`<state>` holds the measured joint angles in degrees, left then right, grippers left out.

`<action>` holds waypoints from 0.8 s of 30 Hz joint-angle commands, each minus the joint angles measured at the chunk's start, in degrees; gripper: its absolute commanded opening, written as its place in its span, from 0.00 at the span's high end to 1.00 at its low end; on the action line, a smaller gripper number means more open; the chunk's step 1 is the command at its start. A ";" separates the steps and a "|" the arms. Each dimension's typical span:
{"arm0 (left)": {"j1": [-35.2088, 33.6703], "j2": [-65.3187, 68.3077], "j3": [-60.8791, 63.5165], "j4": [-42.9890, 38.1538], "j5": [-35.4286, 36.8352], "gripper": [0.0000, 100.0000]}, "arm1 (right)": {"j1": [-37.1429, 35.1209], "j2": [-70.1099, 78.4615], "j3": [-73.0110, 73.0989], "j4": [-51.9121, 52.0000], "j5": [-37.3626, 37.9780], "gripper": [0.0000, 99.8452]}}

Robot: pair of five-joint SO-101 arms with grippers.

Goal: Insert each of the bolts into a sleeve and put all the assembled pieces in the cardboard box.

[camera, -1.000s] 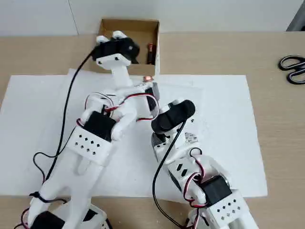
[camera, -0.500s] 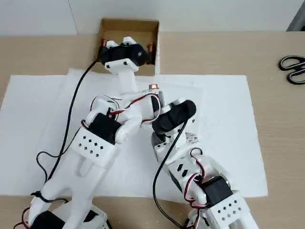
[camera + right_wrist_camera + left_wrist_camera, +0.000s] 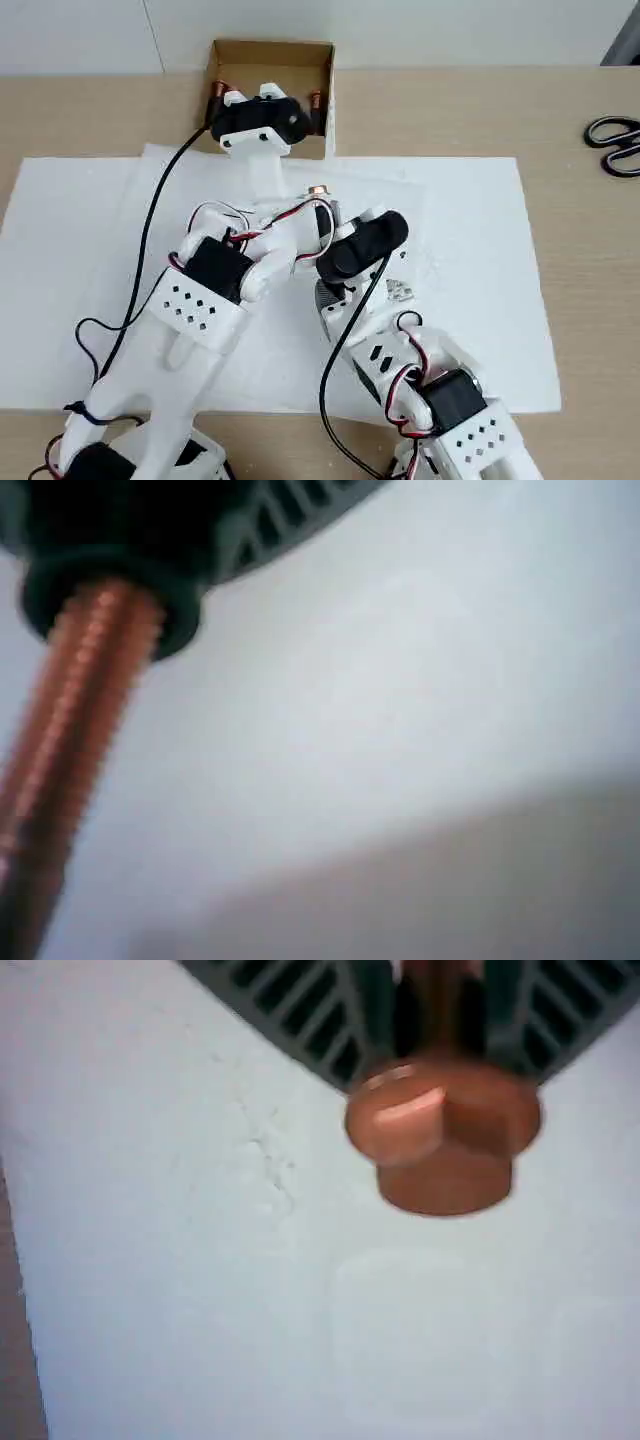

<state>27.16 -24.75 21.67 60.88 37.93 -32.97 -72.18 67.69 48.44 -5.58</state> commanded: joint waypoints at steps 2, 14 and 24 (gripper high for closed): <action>2.02 -6.07 -0.22 1.85 -0.62 0.99 | 0.57 -0.48 -0.44 -1.63 -0.35 0.97; 5.80 -16.35 11.38 -6.68 -7.12 0.99 | 3.12 -0.48 -0.44 -1.63 -0.53 0.97; 4.04 -16.09 11.91 -8.00 -9.14 0.99 | -0.75 -0.48 -0.35 -1.36 -0.18 0.97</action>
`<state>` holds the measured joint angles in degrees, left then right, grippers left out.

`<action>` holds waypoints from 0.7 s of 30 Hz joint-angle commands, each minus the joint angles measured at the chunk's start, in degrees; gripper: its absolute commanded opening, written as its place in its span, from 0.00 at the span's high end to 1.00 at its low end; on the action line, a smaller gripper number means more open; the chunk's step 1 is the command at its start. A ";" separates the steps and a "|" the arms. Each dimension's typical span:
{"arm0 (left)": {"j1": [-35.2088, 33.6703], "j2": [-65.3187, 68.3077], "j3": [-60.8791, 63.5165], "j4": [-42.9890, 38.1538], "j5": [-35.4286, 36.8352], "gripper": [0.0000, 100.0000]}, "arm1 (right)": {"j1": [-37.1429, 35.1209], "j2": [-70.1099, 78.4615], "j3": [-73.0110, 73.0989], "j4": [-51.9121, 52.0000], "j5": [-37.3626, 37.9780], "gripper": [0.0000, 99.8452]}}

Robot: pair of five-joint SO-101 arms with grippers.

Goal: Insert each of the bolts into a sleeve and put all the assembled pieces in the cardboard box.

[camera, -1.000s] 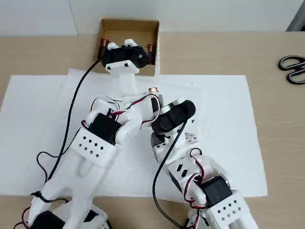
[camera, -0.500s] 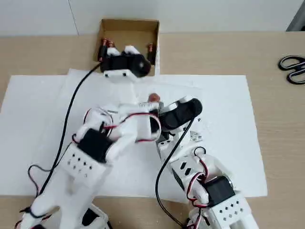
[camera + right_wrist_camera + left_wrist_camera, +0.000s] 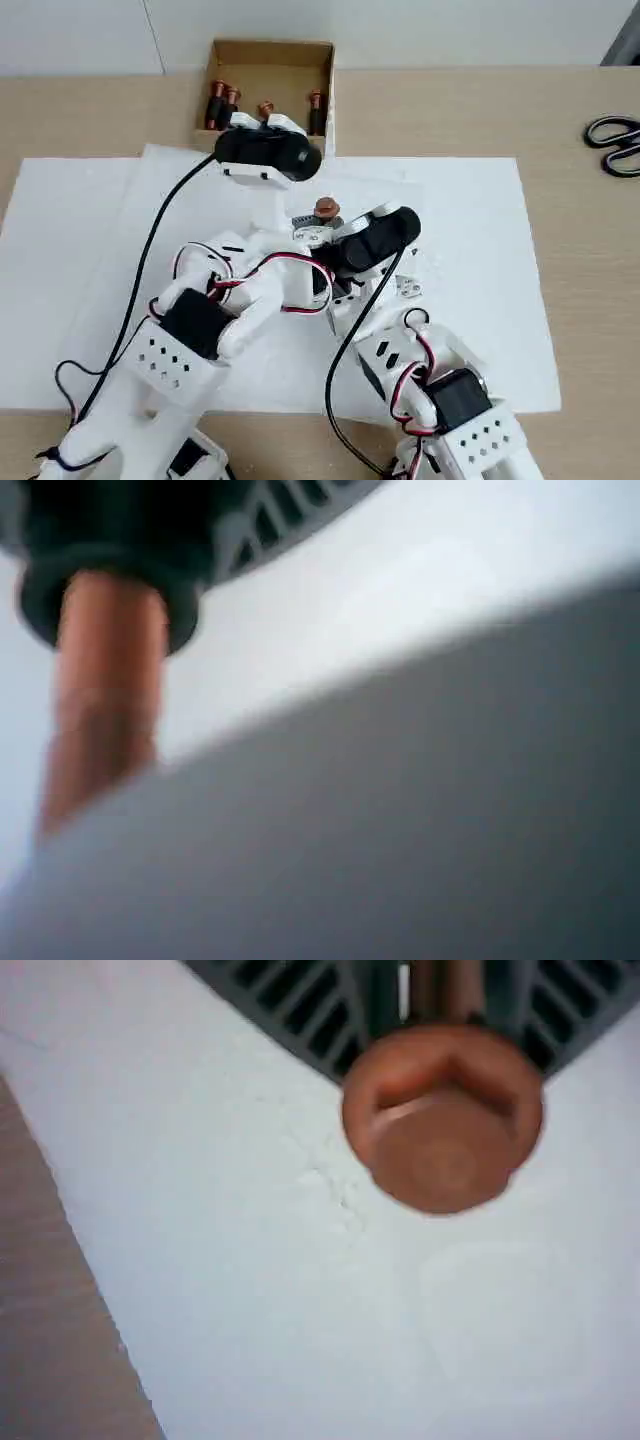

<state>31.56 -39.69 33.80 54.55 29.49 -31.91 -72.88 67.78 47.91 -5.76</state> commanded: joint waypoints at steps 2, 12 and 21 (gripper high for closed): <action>-2.37 -1.14 -0.22 -1.67 -0.70 0.99 | -1.80 0.22 -0.44 -0.84 0.00 0.97; -3.87 5.27 -0.57 -1.67 -0.44 0.99 | -1.80 0.22 -0.44 -0.66 0.00 0.97; -3.87 5.71 -0.22 0.44 -0.44 0.99 | -1.80 -1.54 -0.44 -0.66 0.00 0.97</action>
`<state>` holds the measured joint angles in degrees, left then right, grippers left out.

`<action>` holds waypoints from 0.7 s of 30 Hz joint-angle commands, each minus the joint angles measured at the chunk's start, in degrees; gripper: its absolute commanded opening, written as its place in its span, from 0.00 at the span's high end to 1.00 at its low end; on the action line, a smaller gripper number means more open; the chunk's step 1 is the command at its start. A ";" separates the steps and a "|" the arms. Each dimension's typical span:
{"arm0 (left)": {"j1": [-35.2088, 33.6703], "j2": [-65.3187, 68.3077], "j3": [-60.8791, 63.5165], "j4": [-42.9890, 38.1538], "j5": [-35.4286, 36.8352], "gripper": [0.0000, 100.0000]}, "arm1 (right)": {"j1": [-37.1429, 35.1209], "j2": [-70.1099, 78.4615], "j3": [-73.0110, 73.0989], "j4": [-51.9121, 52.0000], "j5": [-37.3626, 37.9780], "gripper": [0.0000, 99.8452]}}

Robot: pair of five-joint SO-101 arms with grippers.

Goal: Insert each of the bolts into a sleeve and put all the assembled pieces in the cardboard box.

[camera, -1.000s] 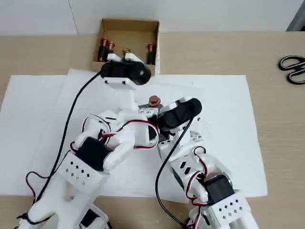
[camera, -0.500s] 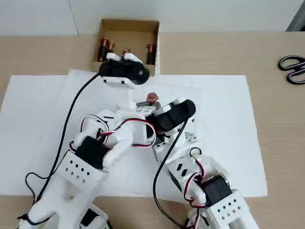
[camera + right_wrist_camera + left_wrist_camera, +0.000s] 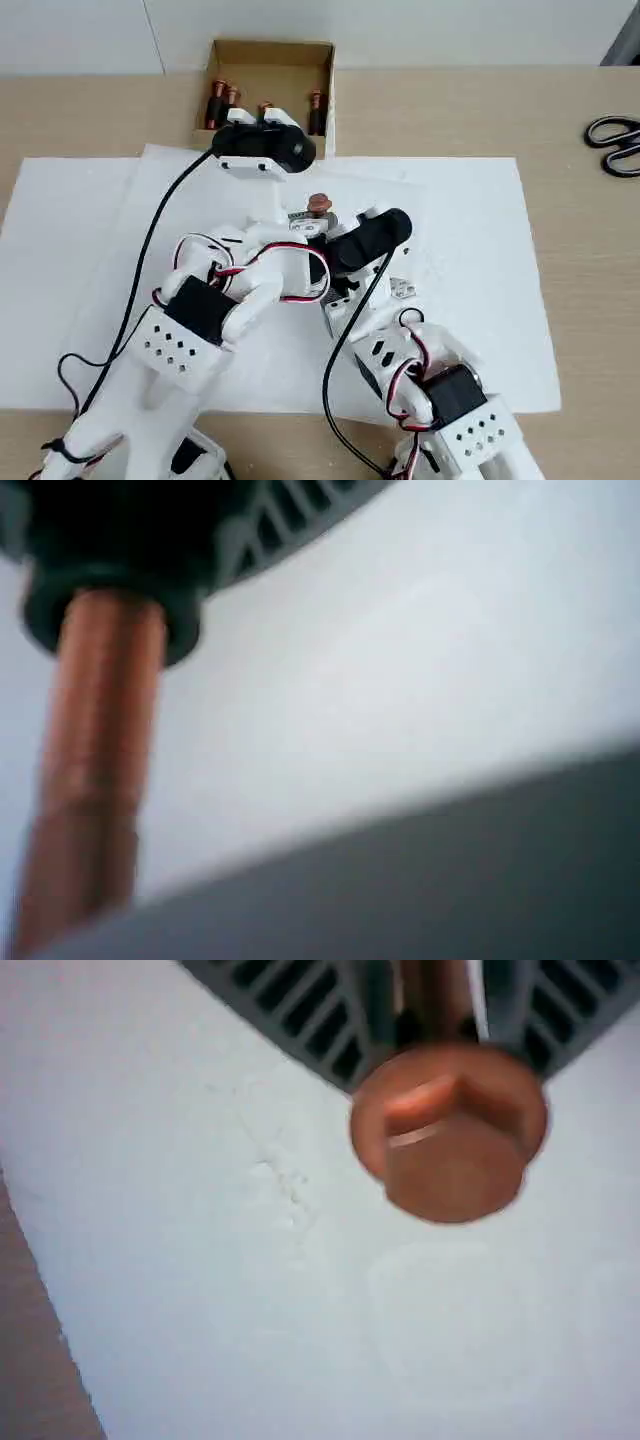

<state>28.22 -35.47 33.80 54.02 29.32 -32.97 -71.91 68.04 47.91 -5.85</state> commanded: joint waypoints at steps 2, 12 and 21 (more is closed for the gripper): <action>-0.53 1.49 -0.22 1.93 -0.26 0.99 | -0.75 -4.09 -0.70 -0.57 0.18 0.97; -0.53 1.49 -0.22 2.55 -0.26 0.99 | -0.66 -5.41 0.44 -0.57 3.25 0.97; -0.44 1.14 -0.48 8.70 -0.26 0.99 | -0.57 -5.41 0.53 -0.57 3.25 0.97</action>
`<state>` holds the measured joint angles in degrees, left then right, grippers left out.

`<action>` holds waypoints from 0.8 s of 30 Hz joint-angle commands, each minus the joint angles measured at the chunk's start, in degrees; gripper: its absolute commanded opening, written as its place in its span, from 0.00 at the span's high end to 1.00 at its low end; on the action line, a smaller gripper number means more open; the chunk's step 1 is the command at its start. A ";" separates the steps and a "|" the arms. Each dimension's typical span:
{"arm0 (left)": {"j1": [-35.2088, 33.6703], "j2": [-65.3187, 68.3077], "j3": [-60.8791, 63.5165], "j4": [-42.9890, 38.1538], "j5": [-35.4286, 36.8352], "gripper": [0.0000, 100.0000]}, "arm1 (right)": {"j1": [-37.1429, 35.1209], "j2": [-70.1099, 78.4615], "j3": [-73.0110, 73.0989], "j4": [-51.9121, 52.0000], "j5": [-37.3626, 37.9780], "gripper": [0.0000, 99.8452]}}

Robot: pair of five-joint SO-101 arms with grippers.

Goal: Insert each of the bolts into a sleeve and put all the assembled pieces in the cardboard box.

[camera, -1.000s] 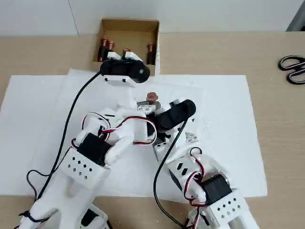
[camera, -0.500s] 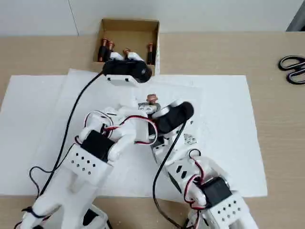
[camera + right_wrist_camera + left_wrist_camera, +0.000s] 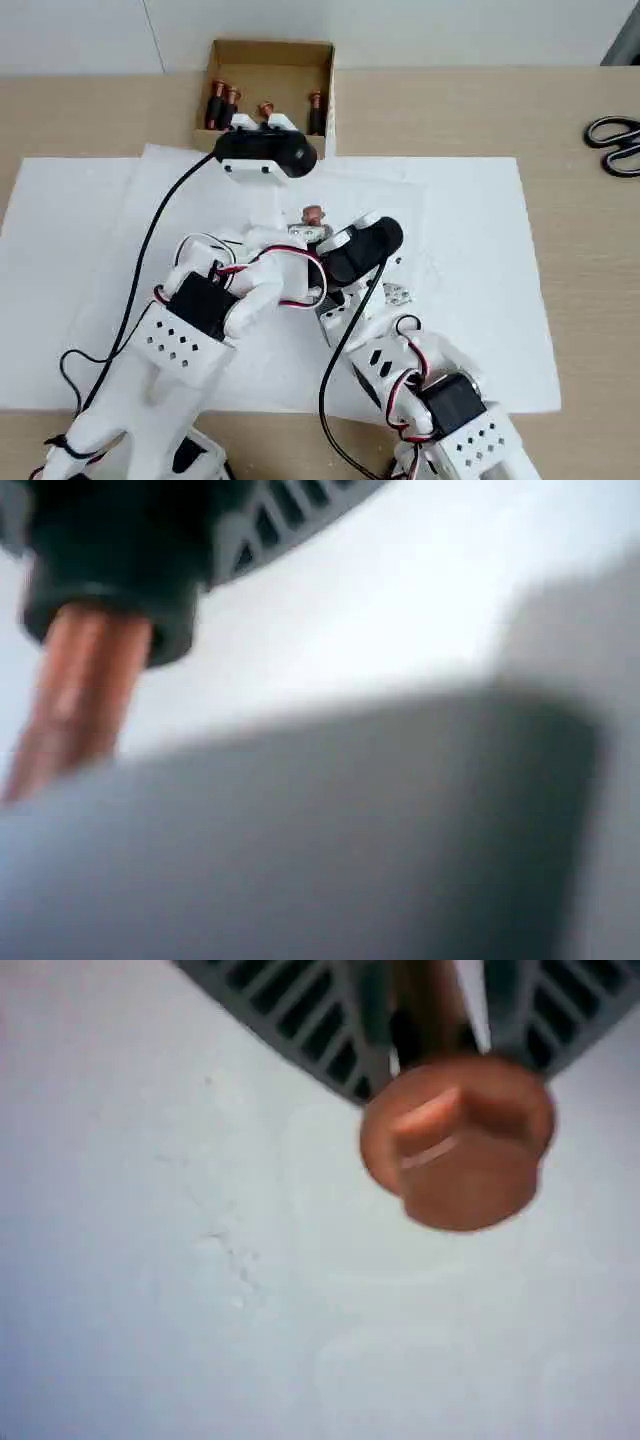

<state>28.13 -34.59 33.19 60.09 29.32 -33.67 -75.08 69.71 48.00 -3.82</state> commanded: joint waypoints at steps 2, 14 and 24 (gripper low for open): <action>-0.35 0.26 0.13 2.90 -0.18 0.99 | 0.13 -2.24 -1.14 -0.66 1.23 0.97; -0.35 0.26 0.31 2.90 -0.18 0.92 | 0.22 -2.24 -1.14 -0.66 1.23 0.97; -0.35 0.18 0.04 4.57 -0.18 0.81 | 0.22 -2.24 -1.14 -0.66 1.23 0.97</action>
<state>27.96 -34.07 33.89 63.87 29.32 -33.41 -75.69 69.54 47.91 -3.38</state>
